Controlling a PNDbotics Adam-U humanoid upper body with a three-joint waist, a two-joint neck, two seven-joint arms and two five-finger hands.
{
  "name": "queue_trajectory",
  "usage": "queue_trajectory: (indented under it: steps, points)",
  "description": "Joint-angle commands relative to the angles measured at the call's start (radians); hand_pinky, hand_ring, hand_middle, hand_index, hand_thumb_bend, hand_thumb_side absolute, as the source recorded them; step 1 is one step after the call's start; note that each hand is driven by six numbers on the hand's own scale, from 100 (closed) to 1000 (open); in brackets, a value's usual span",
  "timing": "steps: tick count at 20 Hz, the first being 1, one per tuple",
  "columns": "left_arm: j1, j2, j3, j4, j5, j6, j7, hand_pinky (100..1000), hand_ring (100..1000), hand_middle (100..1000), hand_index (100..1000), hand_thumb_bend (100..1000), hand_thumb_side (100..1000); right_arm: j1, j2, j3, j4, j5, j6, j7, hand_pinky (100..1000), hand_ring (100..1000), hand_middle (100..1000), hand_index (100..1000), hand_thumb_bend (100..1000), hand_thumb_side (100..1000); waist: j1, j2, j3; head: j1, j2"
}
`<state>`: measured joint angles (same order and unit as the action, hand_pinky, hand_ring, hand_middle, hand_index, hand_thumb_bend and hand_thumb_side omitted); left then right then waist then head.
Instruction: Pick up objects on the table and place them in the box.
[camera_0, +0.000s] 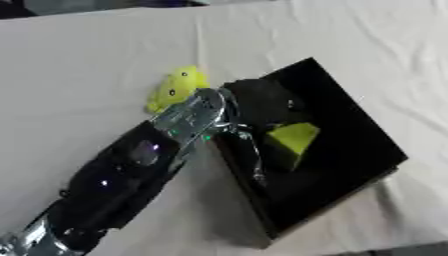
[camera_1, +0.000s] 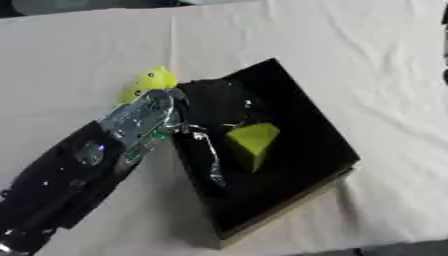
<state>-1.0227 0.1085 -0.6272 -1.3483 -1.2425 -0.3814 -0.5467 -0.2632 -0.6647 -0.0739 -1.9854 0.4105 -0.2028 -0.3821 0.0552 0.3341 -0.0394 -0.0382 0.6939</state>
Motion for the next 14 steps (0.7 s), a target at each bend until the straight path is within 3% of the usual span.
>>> queue_trajectory:
  steps: [1,7,14]
  points:
    - [-0.019,0.025,0.014,-0.025,-0.014,0.003,-0.015,913,928,916,965,896,758,-0.004,-0.018,-0.013,-0.015,-0.009,0.0,-0.004,856,789,679,831,100,1000,-0.005,-0.025,0.001,-0.001,0.004]
    - [-0.022,0.051,0.044,-0.129,0.063,0.04,0.004,867,894,878,933,682,769,0.004,-0.02,-0.015,-0.015,-0.008,0.002,-0.004,856,789,679,832,100,1000,-0.006,-0.036,0.007,-0.005,0.009]
    - [-0.045,0.135,0.131,-0.377,0.257,0.14,-0.036,817,861,850,911,561,752,0.012,-0.022,-0.019,-0.015,-0.009,0.003,-0.005,856,789,681,832,100,1000,-0.011,-0.053,0.014,-0.013,0.003]
